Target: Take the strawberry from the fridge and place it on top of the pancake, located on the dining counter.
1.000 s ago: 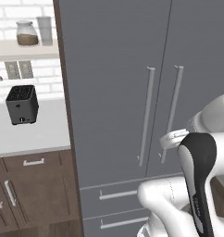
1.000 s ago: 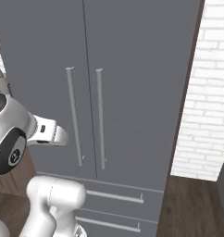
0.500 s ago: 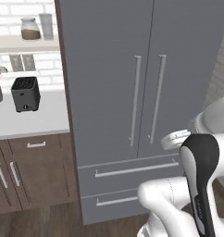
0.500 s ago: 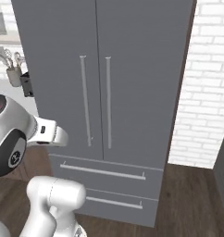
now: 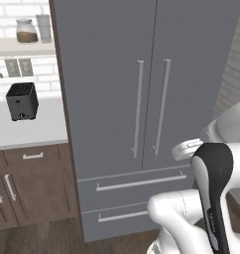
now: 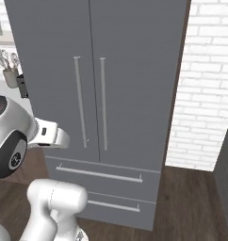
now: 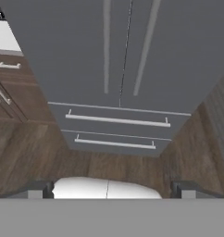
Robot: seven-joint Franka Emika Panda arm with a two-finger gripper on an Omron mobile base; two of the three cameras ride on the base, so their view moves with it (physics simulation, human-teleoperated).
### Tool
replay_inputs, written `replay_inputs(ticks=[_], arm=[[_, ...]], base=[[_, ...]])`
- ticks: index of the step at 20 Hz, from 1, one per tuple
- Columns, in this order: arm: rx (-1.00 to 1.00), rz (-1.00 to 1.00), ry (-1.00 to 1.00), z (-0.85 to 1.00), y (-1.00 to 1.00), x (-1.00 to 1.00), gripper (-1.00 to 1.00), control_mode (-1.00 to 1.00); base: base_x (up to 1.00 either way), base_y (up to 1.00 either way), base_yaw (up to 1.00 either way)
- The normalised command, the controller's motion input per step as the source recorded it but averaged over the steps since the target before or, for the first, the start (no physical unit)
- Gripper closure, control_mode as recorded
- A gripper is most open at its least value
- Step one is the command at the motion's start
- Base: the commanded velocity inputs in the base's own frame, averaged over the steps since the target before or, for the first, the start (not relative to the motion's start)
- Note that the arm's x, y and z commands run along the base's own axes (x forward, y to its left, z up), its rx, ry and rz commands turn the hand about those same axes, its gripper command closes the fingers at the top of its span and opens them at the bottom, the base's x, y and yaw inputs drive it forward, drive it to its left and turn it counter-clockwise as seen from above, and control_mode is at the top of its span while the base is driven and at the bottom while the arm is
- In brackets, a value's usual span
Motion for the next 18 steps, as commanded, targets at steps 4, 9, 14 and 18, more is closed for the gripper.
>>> replay_inputs(ticks=[4, 9, 14, 18], arm=[[0.0, 0.0, 0.0, 0.0, 0.0, 0.0, -1.0, 1.0], [0.0, 0.0, 0.0, 0.0, 0.0, 0.0, -1.0, 1.0], [0.0, -0.01, 0.02, 0.0, 0.0, 0.19, -1.0, -1.0], [0.0, -0.03, 0.04, 0.0, -0.06, 0.97, -1.0, -1.0]], base=[[0.05, -0.23, 0.0], [-0.1, 0.0, 0.0], [-0.09, 0.0, 0.0], [0.0, 0.0, 0.0]])
